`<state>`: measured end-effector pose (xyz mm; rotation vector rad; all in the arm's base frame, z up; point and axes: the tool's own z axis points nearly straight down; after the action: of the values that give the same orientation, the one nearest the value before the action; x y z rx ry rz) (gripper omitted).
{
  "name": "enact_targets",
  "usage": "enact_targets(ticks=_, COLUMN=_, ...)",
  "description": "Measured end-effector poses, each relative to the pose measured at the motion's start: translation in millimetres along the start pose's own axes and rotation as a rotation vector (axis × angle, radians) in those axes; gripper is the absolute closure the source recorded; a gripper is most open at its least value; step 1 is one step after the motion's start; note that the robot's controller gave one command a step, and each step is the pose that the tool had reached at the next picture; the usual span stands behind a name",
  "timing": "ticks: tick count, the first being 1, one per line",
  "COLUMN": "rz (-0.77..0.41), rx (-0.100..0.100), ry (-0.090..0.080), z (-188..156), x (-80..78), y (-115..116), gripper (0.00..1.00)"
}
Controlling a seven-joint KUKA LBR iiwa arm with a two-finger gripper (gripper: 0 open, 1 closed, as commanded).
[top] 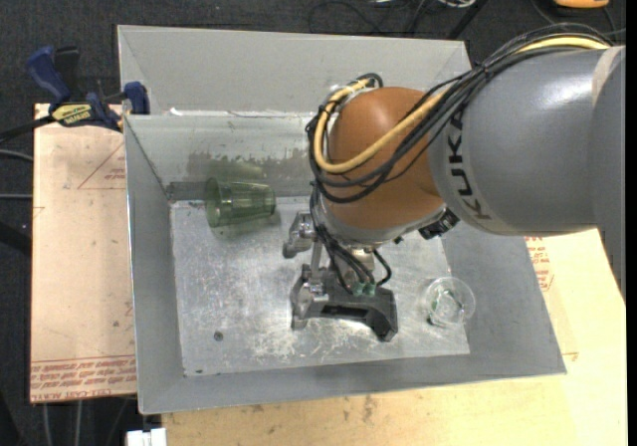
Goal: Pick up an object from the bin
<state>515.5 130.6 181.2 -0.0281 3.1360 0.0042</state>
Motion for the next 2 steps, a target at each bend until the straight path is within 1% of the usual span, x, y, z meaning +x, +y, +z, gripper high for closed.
enact_targets(ticks=1, rz=-0.080, rx=0.003, ry=0.014, z=24.1, x=4.0, y=-23.1, gripper=0.00)
enact_targets(ticks=2, rz=-0.153, rx=0.001, ry=-0.003, z=46.1, x=-20.6, y=-38.3, gripper=0.00)
